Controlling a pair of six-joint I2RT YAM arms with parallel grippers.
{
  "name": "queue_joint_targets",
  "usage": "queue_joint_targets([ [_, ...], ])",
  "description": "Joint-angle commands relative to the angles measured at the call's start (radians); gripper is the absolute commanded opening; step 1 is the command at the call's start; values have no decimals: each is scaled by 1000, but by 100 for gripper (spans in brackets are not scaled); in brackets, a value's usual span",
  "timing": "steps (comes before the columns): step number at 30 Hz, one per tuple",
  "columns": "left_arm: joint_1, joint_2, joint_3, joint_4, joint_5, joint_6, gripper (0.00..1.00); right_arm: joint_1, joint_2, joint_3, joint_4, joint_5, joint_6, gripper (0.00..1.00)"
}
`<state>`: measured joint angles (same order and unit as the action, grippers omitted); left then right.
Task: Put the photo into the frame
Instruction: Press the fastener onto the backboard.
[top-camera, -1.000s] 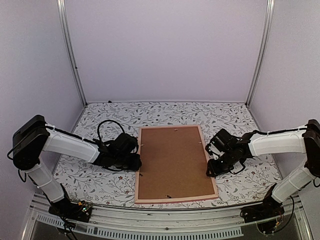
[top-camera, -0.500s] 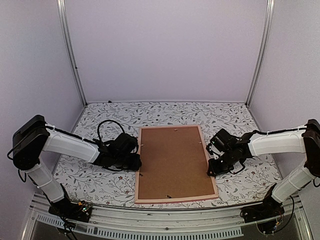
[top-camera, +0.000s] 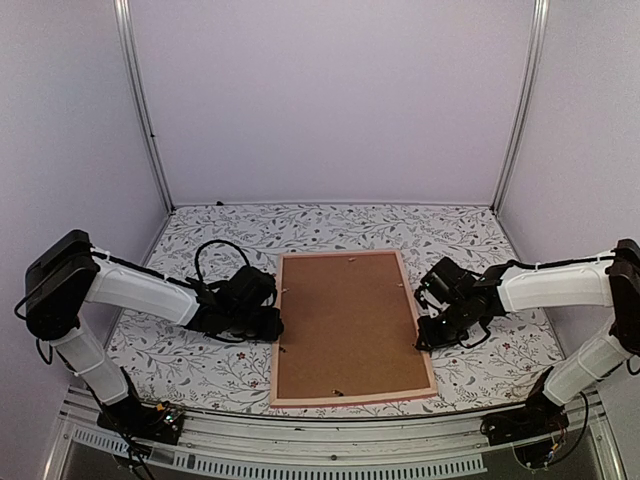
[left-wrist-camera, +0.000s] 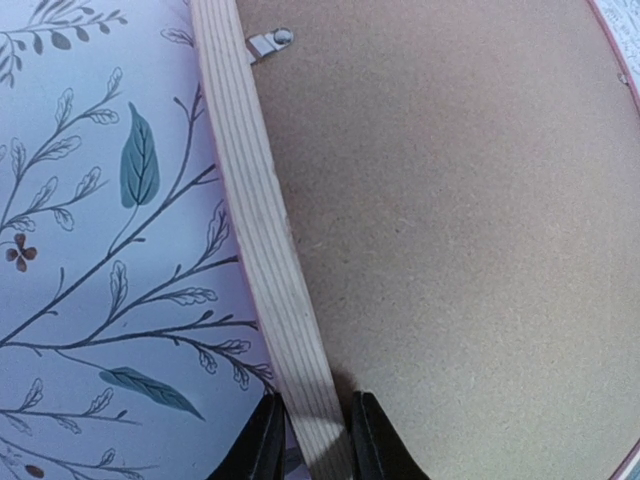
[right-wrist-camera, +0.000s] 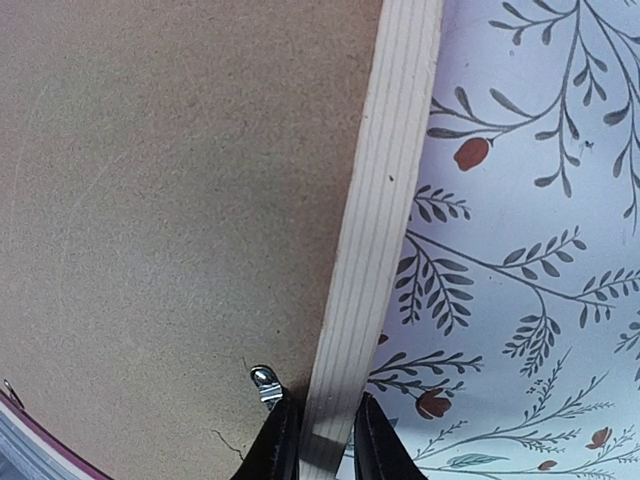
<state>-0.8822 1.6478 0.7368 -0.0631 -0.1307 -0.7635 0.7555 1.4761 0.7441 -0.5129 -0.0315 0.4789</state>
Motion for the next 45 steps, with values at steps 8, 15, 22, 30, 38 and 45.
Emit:
queue_joint_targets([
  [8,4,28,-10,-17,45,17,24,-15,-79,-16,89,-73,-40,34],
  [15,4,28,-11,-17,46,18,24,-15,-69,-28,96,-84,-50,41],
  [22,4,28,-13,-17,48,16,24,-15,-22,-49,92,-53,-51,45],
  [30,4,35,-10,-15,49,16,24,-8,-2,-62,97,-44,-57,45],
  [38,5,42,-10,-12,53,14,24,-7,-68,-94,80,80,17,46],
  [45,5,46,-8,-5,58,16,24,-7,-145,-107,73,101,42,53],
])
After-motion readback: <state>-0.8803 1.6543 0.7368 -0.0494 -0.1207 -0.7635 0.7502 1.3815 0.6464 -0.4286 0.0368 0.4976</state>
